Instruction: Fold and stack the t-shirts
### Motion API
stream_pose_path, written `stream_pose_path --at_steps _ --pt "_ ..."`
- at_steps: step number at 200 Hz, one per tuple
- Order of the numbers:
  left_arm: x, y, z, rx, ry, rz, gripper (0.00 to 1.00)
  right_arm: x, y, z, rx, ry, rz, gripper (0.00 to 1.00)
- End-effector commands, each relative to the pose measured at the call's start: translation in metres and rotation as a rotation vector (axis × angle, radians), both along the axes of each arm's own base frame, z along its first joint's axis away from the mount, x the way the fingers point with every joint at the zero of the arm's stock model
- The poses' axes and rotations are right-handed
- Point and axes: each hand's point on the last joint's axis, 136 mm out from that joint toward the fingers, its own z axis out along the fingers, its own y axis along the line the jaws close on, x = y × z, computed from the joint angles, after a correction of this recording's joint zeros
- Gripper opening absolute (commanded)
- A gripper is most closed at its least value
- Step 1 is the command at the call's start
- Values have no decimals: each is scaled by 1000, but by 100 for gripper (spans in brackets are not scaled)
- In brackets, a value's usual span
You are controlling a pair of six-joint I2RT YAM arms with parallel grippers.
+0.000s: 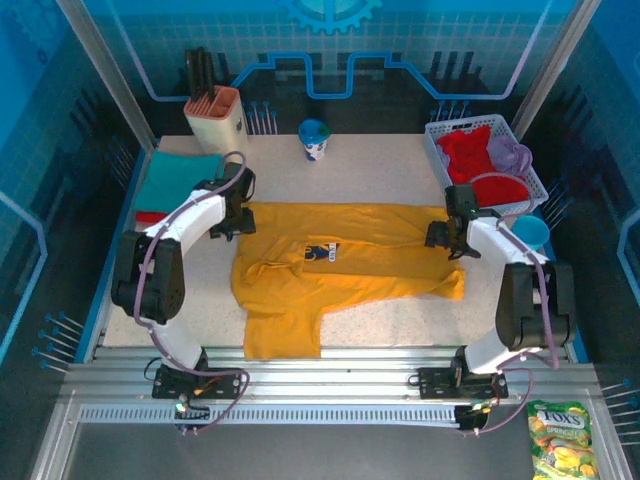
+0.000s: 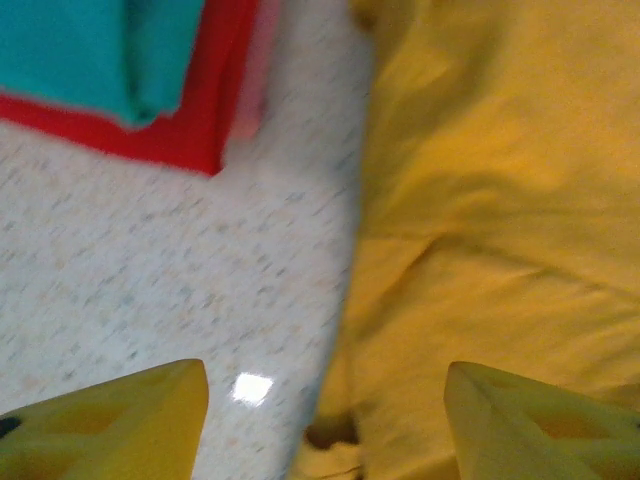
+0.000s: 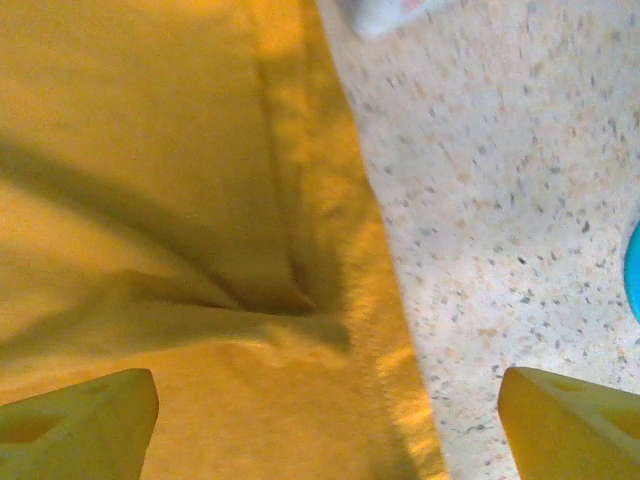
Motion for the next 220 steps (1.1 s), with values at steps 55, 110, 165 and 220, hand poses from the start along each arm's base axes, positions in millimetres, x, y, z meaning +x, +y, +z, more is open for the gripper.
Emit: stream_pose_path --at_steps 55,110,165,220 --pt "46 -68 -12 -222 -22 -108 54 68 93 7 294 -99 249 96" --pt "48 -73 -56 -252 104 -74 53 85 100 -33 322 16 232 95" --pt "72 -52 -67 -194 175 -33 52 111 94 -53 315 71 192 95" --pt "98 -44 -75 -177 220 -32 52 133 94 -55 338 100 169 86"
